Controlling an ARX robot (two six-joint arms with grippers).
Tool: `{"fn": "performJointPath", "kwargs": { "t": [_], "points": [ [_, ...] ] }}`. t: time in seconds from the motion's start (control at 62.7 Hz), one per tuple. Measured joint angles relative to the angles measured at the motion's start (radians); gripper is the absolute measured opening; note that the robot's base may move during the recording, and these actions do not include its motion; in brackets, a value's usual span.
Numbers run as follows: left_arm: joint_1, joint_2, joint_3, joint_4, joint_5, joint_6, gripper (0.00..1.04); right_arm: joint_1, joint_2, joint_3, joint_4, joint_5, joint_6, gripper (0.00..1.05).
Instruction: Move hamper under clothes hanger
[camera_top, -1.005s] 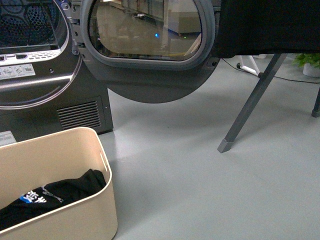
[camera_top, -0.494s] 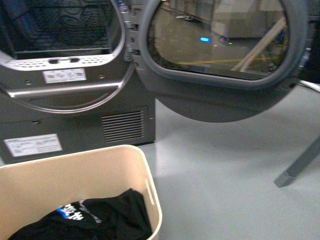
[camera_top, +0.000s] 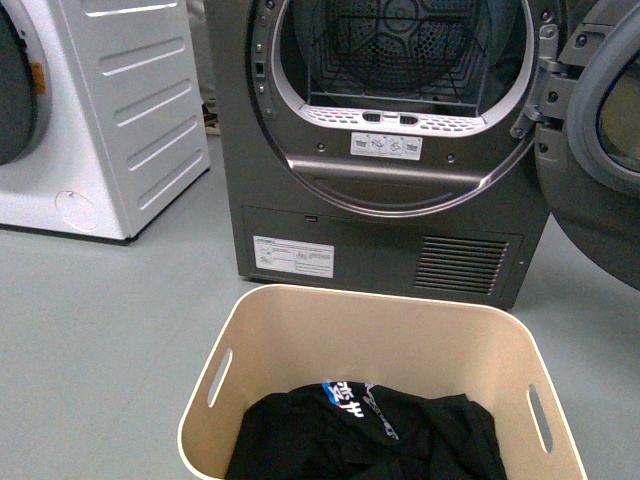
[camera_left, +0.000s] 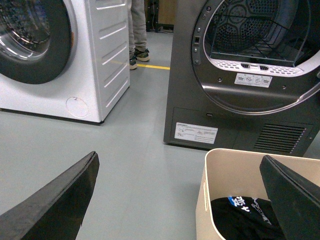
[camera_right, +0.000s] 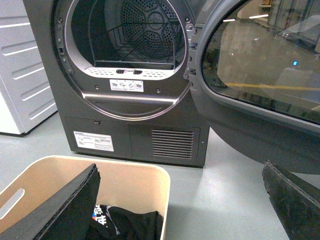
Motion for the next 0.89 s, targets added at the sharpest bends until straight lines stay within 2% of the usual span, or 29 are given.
{"fn": "performJointPath", "kwargs": {
  "t": [0.239,0.287,0.319,0.367,0.494,0.558,0.702,0.893],
  "points": [
    [0.000,0.000,0.000,0.000,0.003,0.000,0.98,0.000,0.000,0.000,0.000,0.002,0.000,0.97],
    [0.005,0.042,0.023,-0.059,-0.027,-0.051,0.98,0.000,0.003,0.001,-0.003,0.007,0.006,0.97],
    [0.026,0.151,0.050,-0.048,-0.021,-0.092,0.98,-0.007,0.043,0.028,-0.060,0.010,0.040,0.97],
    [0.051,0.290,0.079,0.028,-0.019,-0.117,0.98,-0.034,0.172,0.071,-0.040,-0.015,0.110,0.97],
    [0.021,0.747,0.253,0.321,-0.023,-0.119,0.98,-0.028,0.617,0.217,0.252,-0.021,0.200,0.97],
    [-0.020,0.961,0.364,0.386,-0.025,-0.095,0.98,-0.003,0.835,0.298,0.358,-0.037,0.202,0.97],
    [-0.085,1.361,0.576,0.373,-0.071,-0.032,0.98,0.030,1.260,0.460,0.370,-0.048,0.182,0.97],
    [-0.095,1.698,0.761,0.376,-0.085,-0.006,0.98,0.049,1.602,0.653,0.294,-0.043,0.141,0.97]
  ]
}}
